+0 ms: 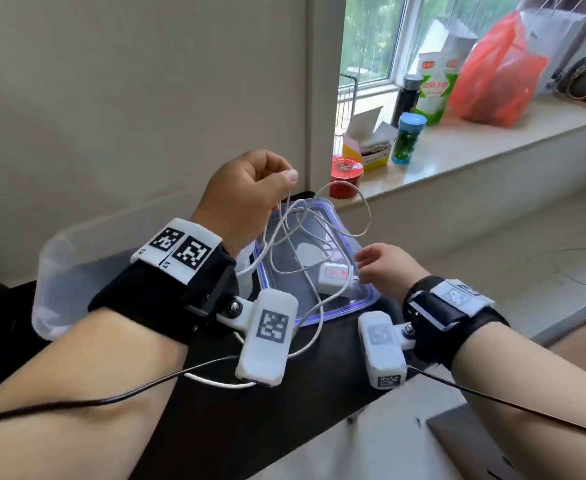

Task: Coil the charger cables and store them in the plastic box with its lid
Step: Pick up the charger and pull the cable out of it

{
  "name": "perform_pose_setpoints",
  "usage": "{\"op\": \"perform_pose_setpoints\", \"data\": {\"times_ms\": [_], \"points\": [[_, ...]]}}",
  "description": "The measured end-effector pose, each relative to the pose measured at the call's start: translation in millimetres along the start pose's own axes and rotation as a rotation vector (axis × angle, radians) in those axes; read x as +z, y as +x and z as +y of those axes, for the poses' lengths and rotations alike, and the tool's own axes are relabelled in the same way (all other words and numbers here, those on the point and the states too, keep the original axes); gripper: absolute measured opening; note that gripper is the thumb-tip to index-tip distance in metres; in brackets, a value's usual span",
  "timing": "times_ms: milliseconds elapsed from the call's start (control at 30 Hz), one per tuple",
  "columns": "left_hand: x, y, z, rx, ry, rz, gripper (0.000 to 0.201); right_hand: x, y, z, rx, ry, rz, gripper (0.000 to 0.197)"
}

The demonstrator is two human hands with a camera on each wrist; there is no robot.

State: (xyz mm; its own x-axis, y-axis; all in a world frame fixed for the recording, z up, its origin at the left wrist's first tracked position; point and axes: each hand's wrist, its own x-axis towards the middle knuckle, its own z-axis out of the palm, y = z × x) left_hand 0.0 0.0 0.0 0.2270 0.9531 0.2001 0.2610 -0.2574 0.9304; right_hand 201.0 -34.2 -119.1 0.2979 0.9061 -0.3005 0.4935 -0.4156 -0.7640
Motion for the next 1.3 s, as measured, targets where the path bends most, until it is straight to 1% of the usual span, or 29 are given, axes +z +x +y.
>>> {"op": "perform_pose_setpoints", "data": {"times_ms": [33,100,167,233,267,333,433,500,600,700,767,867,1000,1100,1167,1233,1300], "points": [[5.0,-3.3,-2.5,0.020,0.003,-0.009,0.006,2.4,-1.8,4.0,-0.030,-0.045,-0.047,0.036],[14.6,-7.3,-11.4,0.043,0.007,-0.035,0.009,6.6,-4.1,10.0,-0.091,-0.176,-0.090,0.049],[22.3,-14.6,-18.8,0.054,0.024,-0.065,0.007,11.6,-5.2,13.1,-0.134,-0.246,-0.081,0.066],[25.5,-24.7,-23.0,0.070,0.042,-0.071,0.008,18.8,-4.2,15.1,-0.147,-0.273,-0.021,0.078],[26.4,-29.6,-26.3,0.090,0.040,-0.069,0.009,23.7,-2.7,14.7,-0.165,-0.284,0.020,0.078],[24.8,-44.0,-31.5,0.106,0.026,-0.059,0.010,30.0,-3.1,13.1,-0.214,-0.315,0.095,0.069],[14.8,-70.5,-44.5,0.118,0.024,-0.007,0.011,33.4,-14.5,15.7,-0.253,-0.290,0.215,0.069],[9.4,-85.1,-54.0,0.089,0.034,0.009,0.010,30.1,-25.8,18.3,-0.261,-0.288,0.289,0.063],[6.9,-106.3,-69.6,0.007,0.097,0.007,0.014,27.0,-49.4,18.8,-0.264,-0.253,0.328,0.053],[5.2,-123.1,-78.1,-0.036,0.162,-0.020,0.017,28.6,-75.2,20.7,-0.284,-0.217,0.331,0.049],[2.3,-131.7,-81.6,-0.056,0.161,-0.027,0.016,31.2,-90.6,22.1,-0.290,-0.181,0.322,0.047],[-1.5,-139.0,-85.4,-0.083,0.148,-0.023,0.013,34.1,-104.1,24.0,-0.288,-0.124,0.300,0.049],[-5.5,-144.9,-93.8,-0.098,0.178,0.008,0.016,38.0,-114.1,26.3,-0.304,0.024,0.272,0.050],[-7.3,-146.7,-102.1,-0.139,0.185,0.028,0.015,40.6,-117.4,28.6,-0.299,0.159,0.233,0.049],[-5.5,-147.0,-107.5,-0.168,0.199,-0.003,0.017,41.7,-118.5,29.1,-0.292,0.260,0.204,0.042],[-0.3,-146.4,-111.4,-0.176,0.216,-0.063,0.021,42.9,-119.6,28.4,-0.293,0.359,0.184,0.033],[6.4,-146.1,-113.2,-0.184,0.218,-0.105,0.023,44.9,-120.6,27.3,-0.289,0.431,0.154,0.031]]}}
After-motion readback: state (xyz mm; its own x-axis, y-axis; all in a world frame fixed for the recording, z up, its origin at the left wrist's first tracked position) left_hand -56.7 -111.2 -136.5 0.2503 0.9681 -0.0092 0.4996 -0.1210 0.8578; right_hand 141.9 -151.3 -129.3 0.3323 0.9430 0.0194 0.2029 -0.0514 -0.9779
